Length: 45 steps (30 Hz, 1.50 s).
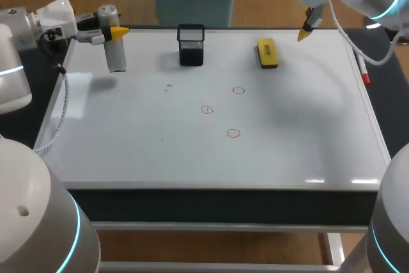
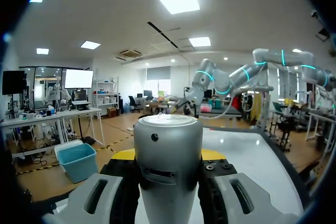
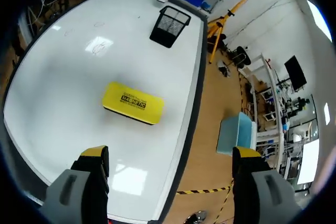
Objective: Pick up the inspection probe, press it on each red-marked spot on the whiteboard one by one, put down the probe, pick up the eraser, and wipe off all the red marks.
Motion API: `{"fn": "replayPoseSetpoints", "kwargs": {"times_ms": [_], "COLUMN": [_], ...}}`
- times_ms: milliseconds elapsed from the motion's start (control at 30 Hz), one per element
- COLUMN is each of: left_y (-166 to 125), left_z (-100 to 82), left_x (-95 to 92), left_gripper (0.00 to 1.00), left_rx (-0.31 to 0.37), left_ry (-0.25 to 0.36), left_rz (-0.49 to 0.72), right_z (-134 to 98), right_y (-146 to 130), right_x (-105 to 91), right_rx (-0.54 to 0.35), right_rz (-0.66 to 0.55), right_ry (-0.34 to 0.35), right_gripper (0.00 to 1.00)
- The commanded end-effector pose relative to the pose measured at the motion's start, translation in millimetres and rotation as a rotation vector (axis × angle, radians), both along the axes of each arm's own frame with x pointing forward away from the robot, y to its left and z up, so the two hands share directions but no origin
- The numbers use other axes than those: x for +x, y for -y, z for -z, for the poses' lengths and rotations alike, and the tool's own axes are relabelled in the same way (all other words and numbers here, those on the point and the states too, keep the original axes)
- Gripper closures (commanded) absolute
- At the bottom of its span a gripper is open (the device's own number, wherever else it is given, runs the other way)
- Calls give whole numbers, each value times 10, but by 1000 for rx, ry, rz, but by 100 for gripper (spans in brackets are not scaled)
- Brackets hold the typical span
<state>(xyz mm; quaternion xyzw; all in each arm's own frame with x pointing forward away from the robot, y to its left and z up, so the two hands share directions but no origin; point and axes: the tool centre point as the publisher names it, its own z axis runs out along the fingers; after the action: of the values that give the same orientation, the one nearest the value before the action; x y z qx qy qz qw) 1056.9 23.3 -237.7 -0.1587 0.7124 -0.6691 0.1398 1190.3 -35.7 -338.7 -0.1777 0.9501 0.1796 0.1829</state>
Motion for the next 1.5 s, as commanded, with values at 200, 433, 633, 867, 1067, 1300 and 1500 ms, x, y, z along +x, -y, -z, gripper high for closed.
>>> {"fn": "replayPoseSetpoints", "kwargs": {"times_ms": [200,433,633,867,1067,1300,1500], "left_y": [10,10,10,10,10,10,10], "left_z": [1,1,1,1,1,1,1], "left_x": [0,0,0,0,0,0,0], "left_gripper": [100,100,100,100,100,100,100], "left_rx": [-1,-1,-1,-1,-1,-1,-1], "left_ry": [3,3,3,3,3,3,3], "left_rz": [-4,-4,-4,-4,-4,-4,-4], "right_z": [-25,-25,58,272,479,586,642], "right_y": [-41,-41,-182,-262,-322,-380,-435], "right_x": [34,34,38,-6,-22,-113,-251], "right_rx": [-585,-585,-577,-594,-546,-511,-472], "right_rz": [-554,-554,-673,-857,-1031,-1135,-1200], "right_ry": [-9,-9,-8,-15,54,127,170], "right_gripper": [0,0,0,0,0,0,0]}}
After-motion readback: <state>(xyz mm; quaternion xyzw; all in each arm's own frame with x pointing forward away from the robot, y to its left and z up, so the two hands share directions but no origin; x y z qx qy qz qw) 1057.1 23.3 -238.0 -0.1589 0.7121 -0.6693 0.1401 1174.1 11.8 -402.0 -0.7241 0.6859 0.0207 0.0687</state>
